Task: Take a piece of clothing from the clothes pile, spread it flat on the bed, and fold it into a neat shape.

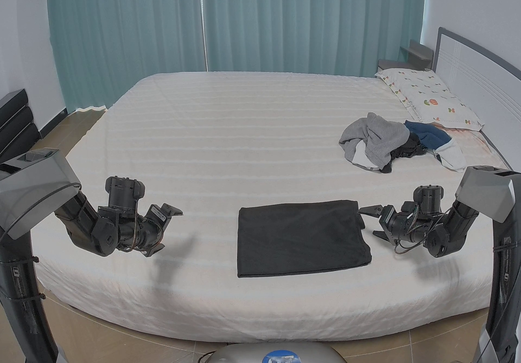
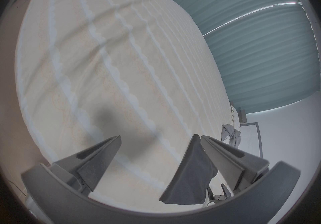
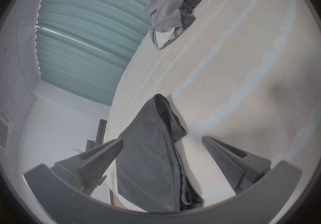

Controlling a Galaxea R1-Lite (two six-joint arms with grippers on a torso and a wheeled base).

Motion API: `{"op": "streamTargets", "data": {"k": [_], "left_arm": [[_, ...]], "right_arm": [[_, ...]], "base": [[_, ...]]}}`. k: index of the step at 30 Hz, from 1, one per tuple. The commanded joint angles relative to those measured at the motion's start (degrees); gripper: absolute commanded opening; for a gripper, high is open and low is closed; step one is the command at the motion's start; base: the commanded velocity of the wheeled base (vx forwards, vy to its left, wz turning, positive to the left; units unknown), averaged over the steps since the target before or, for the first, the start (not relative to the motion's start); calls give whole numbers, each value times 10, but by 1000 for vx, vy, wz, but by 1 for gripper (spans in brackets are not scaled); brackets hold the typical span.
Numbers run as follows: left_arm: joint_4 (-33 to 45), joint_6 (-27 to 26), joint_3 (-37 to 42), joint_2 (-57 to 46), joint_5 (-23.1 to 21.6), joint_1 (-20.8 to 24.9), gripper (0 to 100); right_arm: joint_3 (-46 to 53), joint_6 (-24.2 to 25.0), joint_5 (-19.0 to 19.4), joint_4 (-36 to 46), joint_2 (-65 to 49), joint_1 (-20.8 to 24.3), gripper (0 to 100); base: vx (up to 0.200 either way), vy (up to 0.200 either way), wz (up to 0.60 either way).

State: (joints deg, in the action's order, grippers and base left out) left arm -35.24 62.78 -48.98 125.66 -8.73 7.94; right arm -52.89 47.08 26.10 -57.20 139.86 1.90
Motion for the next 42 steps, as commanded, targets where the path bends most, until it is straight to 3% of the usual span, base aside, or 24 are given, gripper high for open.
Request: {"op": "streamTargets", "data": {"k": [1,13,16,17,28,34,35,38,42], "left_arm": [[-2,1,-1,0,-1,11,100],[6,1,-20,15,-1,23,100],[21,-18,-23,25,14,41,100],[30,-52,-29,26,33,41,100],[-14,-121,-99,104,49,44,100],[-79,-148,-50,108,35,41,100],[-117,-185,-28,113,26,41,100],[-176,-218,-1,129,26,44,100],[-250,-227,21,147,28,49,100]], "right_arm": [[0,1,0,0,1,-1,100],[10,38,-6,-70,12,2,100],[4,39,-11,-71,22,6,100],[4,38,-12,-71,22,6,100],[3,38,-12,-71,22,6,100],[1,39,-11,-70,23,6,100],[2,39,-12,-70,23,7,100],[1,39,-11,-71,23,7,100],[1,39,-11,-71,23,7,100]], "base": [[0,-200,0],[0,-200,0],[0,-67,0],[0,0,0],[0,0,0],[0,0,0],[0,0,0],[0,0,0],[0,0,0]]}}
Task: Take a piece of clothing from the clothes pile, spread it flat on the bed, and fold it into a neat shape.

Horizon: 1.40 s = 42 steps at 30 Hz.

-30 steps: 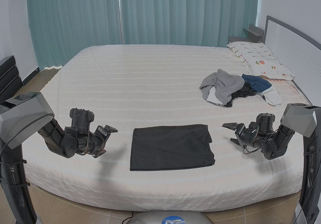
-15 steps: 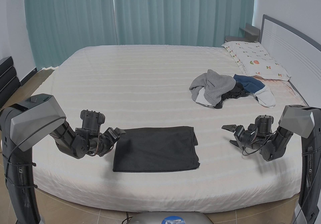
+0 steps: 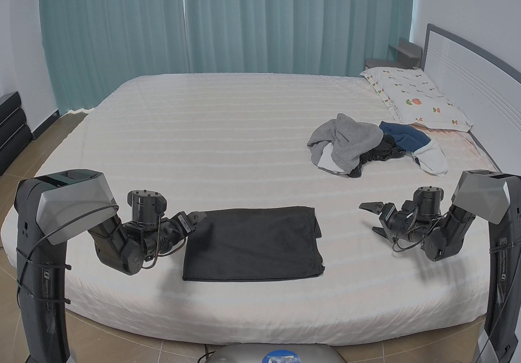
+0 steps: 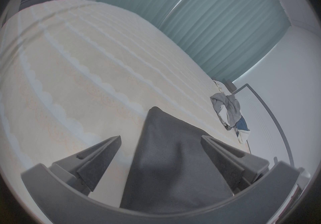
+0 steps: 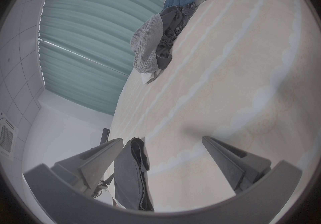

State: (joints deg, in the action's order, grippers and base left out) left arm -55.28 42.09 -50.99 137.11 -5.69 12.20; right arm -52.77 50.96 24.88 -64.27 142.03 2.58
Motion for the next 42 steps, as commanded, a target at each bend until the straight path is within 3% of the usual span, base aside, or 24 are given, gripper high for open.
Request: {"op": "streamTargets", "data": {"k": [1,23,24,42], "left_arm": [[-50,-19,43,32,-3,11,100],[-54,-10,43,30,2,25,100],[-54,-10,43,30,2,25,0],[-54,17,54,26,25,19,0]], "right_arm": [[0,0,1,-1,1,1,100],[0,0,1,-1,1,1,100],[0,0,1,-1,1,1,100],[3,0,1,-1,1,1,100]], "base": [[0,0,0],[0,0,0],[0,0,0],[0,0,0]]}}
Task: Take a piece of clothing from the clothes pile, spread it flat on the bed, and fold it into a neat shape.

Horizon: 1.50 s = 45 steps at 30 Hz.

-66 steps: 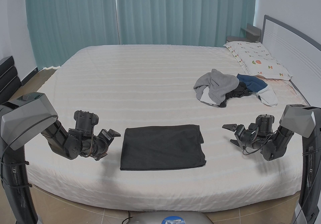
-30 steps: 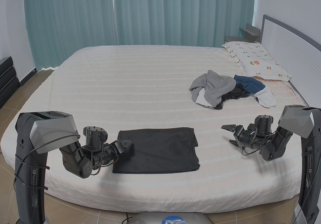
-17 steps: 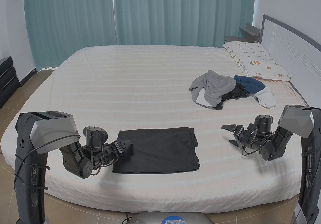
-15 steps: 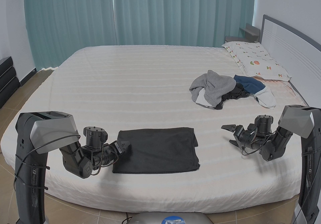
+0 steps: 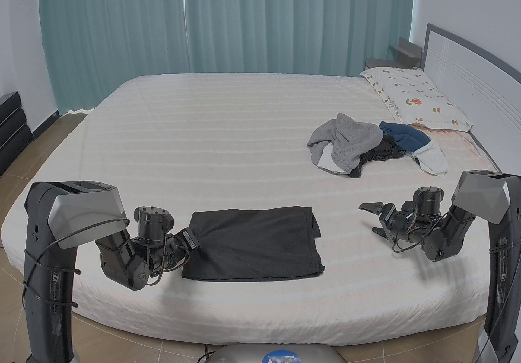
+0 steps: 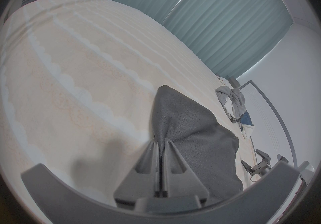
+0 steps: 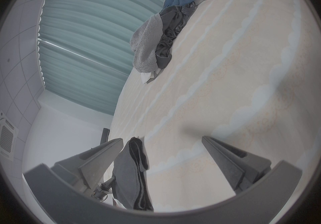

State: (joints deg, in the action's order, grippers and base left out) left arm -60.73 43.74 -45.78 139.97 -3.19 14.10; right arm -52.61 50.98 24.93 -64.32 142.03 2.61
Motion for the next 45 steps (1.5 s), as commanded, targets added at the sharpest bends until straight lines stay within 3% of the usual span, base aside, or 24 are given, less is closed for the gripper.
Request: {"op": "streamTargets", "data": {"k": [1,17,29,34,45], "left_arm": [[0,0,2,-3,0,0,0],[5,4,13,-22,11,1,0],[4,19,20,-27,11,0,0],[4,19,19,-26,12,-1,0],[5,19,20,-24,12,-1,0]], "right_arm": [[1,0,0,0,1,0,100],[2,0,-1,0,1,0,100],[16,0,-23,-18,-6,29,100],[18,-1,-71,-36,-2,54,100],[35,1,-73,-37,-4,77,100]], "base": [[0,0,0],[0,0,0],[0,200,0],[0,200,0],[0,200,0]]}}
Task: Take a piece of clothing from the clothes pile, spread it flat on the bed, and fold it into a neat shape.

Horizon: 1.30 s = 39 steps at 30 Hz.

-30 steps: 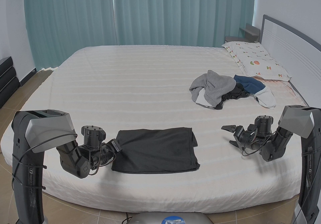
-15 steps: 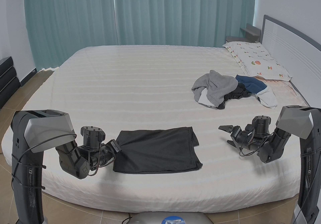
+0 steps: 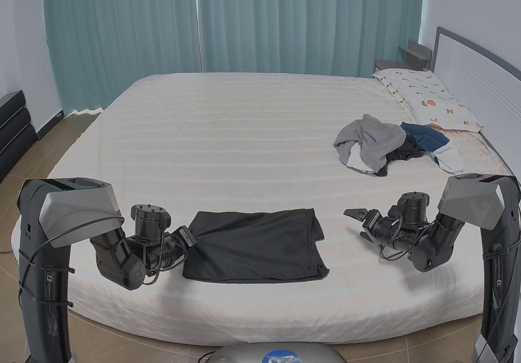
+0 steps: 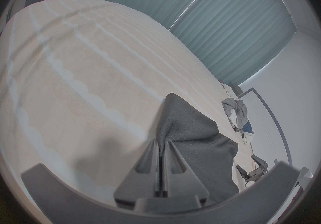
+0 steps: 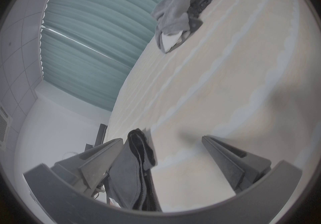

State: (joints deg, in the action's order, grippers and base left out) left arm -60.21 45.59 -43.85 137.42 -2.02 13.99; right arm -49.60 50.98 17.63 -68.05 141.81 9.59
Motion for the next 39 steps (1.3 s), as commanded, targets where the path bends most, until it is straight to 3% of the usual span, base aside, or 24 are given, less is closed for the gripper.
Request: {"op": "streamTargets", "data": {"k": [1,39], "left_arm": [[0,0,1,0,0,0,0],[1,0,14,-1,9,10,0]], "right_arm": [[6,1,0,-1,-3,10,100],[24,1,-17,-25,-7,37,100]], "base": [[0,200,0],[0,195,0]]}}
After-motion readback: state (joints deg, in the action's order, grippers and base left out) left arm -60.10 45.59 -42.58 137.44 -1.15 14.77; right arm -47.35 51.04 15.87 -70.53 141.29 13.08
